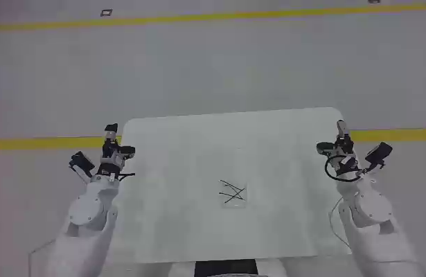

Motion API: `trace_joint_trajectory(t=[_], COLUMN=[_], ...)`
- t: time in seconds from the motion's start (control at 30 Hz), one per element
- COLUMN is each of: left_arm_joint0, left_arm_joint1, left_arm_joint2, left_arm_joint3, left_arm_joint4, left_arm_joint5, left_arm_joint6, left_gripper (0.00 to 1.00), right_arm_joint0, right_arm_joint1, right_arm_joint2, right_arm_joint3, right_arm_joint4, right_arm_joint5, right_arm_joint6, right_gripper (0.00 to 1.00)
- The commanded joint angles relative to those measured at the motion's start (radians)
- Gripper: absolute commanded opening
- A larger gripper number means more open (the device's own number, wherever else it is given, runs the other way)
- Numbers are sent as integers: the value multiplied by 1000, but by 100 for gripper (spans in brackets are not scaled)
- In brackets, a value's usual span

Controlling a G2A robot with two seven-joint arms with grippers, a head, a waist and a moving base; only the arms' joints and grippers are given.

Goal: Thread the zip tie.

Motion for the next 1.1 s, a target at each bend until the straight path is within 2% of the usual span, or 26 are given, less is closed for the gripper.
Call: trace_joint_trajectory(t=[0.0,0.03,0.07,0.1,0.13,0.17,0.2,0.23,0.27,0.3,0.5,0.63,0.8,0.87,1.07], left_arm_joint0=[0,0,0,0,0,0,0,0,0,0,0,0,0,0,0], left_arm_joint1=[0,0,0,0,0,0,0,0,0,0,0,0,0,0,0], left_arm_joint2=[0,0,0,0,0,0,0,0,0,0,0,0,0,0,0], left_arm_joint3=[0,0,0,0,0,0,0,0,0,0,0,0,0,0,0], left_arm_joint4=[0,0,0,0,0,0,0,0,0,0,0,0,0,0,0], left_arm_joint5=[0,0,0,0,0,0,0,0,0,0,0,0,0,0,0], left_arm_joint6=[0,0,0,0,0,0,0,0,0,0,0,0,0,0,0], left_gripper=[100,78,100,78,100,78,78,100,78,100,100,100,100,100,100], right_arm_joint0=[0,0,0,0,0,0,0,0,0,0,49,84,105,100,100], right_arm_joint1=[0,0,0,0,0,0,0,0,0,0,0,1,6,11,11], right_arm_joint2=[0,0,0,0,0,0,0,0,0,0,-62,-126,-201,-224,-224], right_arm_joint3=[0,0,0,0,0,0,0,0,0,0,-49,-63,-68,-74,-74], right_arm_joint4=[0,0,0,0,0,0,0,0,0,0,-128,-237,-439,-508,-508], right_arm_joint5=[0,0,0,0,0,0,0,0,0,0,-45,-47,-72,-111,-111], right_arm_joint6=[0,0,0,0,0,0,0,0,0,0,94,180,299,363,363], right_gripper=[100,78,100,100,100,78,100,100,100,100,100,100,100,100,100])
